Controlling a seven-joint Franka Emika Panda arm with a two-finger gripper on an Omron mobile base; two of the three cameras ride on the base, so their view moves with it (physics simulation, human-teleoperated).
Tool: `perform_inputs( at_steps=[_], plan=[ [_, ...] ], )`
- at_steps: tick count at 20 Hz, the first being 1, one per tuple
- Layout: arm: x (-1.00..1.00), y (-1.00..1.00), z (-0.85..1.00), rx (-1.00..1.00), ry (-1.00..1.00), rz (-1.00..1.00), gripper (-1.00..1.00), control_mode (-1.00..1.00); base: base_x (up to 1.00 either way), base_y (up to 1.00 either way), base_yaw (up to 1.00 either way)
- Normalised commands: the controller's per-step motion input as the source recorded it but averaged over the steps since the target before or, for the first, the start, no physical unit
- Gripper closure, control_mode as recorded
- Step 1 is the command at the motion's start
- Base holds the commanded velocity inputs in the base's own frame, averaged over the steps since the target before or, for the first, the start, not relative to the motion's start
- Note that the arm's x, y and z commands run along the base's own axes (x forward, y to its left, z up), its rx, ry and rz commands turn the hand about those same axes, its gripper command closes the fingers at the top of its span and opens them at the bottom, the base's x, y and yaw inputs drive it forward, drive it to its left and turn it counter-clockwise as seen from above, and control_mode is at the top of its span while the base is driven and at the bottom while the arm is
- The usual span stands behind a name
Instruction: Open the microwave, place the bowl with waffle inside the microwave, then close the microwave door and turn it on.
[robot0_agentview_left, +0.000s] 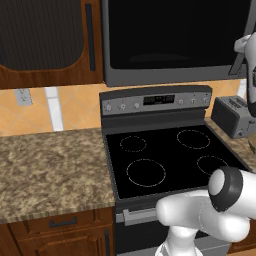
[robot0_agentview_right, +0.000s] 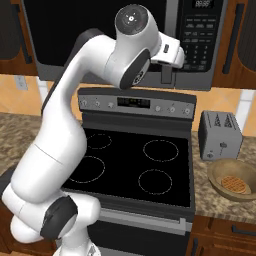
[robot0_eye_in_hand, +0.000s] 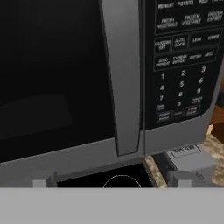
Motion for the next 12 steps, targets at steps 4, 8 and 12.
perform_inputs(
  at_steps=[4, 8, 12],
  plan=[
    [0.37, -0.19, 0.00, 0.00, -0.09, 0.03, -1.00, -1.00, 0.00, 0.00, 0.00],
    [0.46, -0.18, 0.00, 0.00, -0.11, 0.00, -1.00, -1.00, 0.00, 0.00, 0.00],
    [0.29, -0.32, 0.00, 0.00, -0.08, 0.00, -1.00, -1.00, 0.00, 0.00, 0.00]
  ],
)
